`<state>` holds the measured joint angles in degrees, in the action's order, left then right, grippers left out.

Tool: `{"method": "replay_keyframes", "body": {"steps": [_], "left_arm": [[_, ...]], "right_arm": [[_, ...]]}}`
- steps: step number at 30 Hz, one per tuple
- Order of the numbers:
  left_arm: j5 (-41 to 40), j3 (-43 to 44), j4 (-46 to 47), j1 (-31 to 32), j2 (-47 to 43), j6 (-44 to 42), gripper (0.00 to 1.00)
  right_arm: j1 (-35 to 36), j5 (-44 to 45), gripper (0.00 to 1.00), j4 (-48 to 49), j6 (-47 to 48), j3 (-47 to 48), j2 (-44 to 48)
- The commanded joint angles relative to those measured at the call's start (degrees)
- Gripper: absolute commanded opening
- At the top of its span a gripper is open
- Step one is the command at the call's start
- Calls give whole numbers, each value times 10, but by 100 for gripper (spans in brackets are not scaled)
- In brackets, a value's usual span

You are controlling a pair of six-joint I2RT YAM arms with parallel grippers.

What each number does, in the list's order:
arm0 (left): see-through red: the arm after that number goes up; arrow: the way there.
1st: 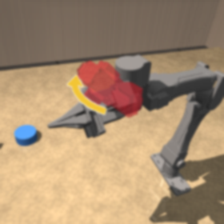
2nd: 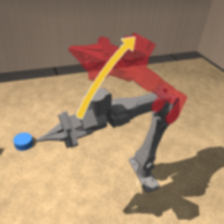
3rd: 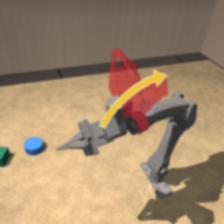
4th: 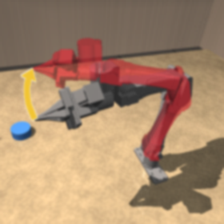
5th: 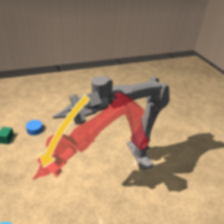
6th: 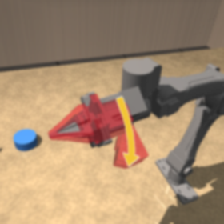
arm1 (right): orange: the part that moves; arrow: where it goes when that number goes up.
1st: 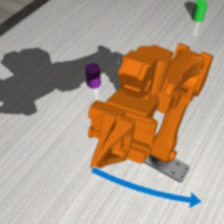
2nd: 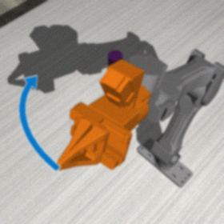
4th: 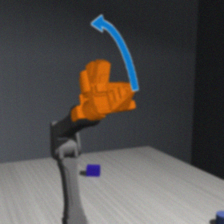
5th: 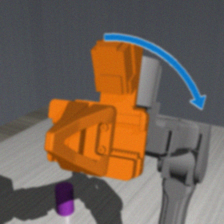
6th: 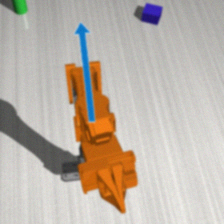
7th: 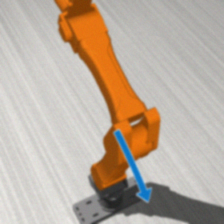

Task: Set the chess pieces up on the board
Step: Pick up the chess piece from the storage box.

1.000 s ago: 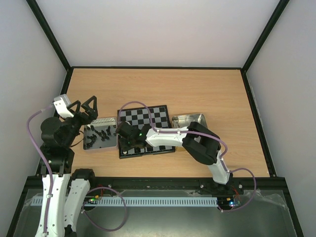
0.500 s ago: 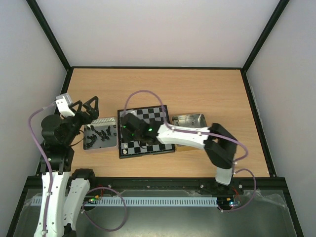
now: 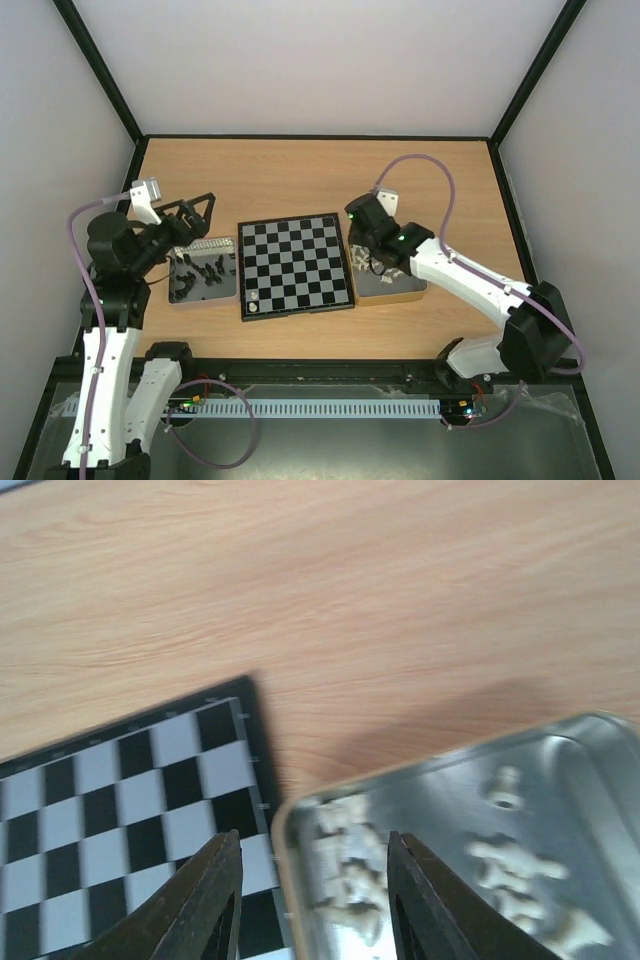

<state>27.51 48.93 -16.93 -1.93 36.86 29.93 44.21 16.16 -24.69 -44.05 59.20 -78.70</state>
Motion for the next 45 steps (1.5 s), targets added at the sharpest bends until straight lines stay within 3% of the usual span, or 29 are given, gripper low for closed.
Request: {"method": "replay_keyframes", "body": {"steps": [1, 5, 9, 13, 25, 34, 41, 45], "left_arm": [[29, 6, -11, -1, 16, 52, 100], [31, -16, -4, 7, 18, 85, 99], [29, -49, 2, 29, 4, 81, 98], [18, -98, 23, 55, -25, 59, 97], [5, -116, 24, 79, -32, 65, 97], [10, -129, 61, 80, -12, 61, 97], [12, -129, 108, 82, 15, 55, 97], [7, -132, 122, 87, 34, 54, 97]], "right_arm": [[-61, -18, 40, -109, -21, -15, 21], [-116, -64, 41, -132, -6, -28, 5], [-126, -81, 39, -119, 33, -61, -30], [-128, -88, 35, -23, 43, -131, -35], [-127, -130, 41, 33, -27, -175, -72], [-127, -66, 28, 36, -40, -164, -103], [-127, -58, 11, 21, -29, -154, -108], [-127, -55, 10, 21, -19, -145, -75]]}}
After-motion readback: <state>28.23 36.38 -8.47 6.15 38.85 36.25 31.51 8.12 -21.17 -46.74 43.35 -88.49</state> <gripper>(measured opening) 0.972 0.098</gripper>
